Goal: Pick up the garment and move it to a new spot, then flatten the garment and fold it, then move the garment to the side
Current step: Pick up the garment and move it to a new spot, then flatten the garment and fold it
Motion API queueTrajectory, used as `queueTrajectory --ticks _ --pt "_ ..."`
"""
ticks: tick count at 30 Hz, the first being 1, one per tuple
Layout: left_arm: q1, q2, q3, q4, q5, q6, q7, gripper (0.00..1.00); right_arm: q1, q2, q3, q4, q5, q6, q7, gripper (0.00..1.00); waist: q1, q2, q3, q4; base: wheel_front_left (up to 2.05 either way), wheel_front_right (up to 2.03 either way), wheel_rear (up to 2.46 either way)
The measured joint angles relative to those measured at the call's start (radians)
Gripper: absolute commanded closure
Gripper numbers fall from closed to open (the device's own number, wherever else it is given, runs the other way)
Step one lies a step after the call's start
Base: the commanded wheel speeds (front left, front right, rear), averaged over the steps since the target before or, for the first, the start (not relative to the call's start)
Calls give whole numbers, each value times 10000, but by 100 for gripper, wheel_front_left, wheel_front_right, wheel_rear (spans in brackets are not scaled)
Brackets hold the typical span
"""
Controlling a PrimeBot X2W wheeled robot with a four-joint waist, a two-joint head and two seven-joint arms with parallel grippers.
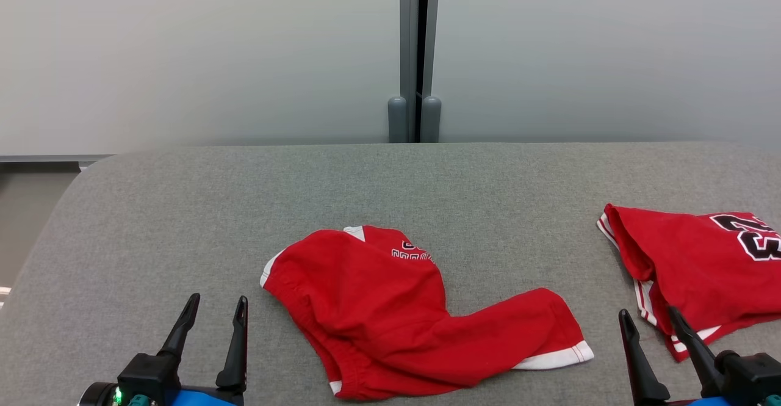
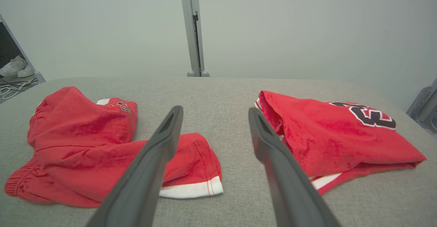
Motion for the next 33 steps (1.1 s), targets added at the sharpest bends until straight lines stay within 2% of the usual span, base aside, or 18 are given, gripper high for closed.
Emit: queueTrajectory --ticks 17,22,26,33 --pt "27 -15 -27 -35 -2 92 0 0 -33 2 -40 -79 12 0 0 0 1 1 55 -26 0 0 0" --pt "24 -4 -163 -130 -77 -27 84 0 -81 2 -17 -81 12 0 -6 0 1 2 148 -39 0 0 0" --pt "-104 -94 -673 -186 -10 -353 625 0 -165 4 111 -88 -8 0 4 0 0 2 404 -77 0 0 0" --pt "-380 -606 -1551 176 -412 -1116 1626 0 -493 2 201 -125 -54 0 -4 0 2 3 1191 -208 0 0 0"
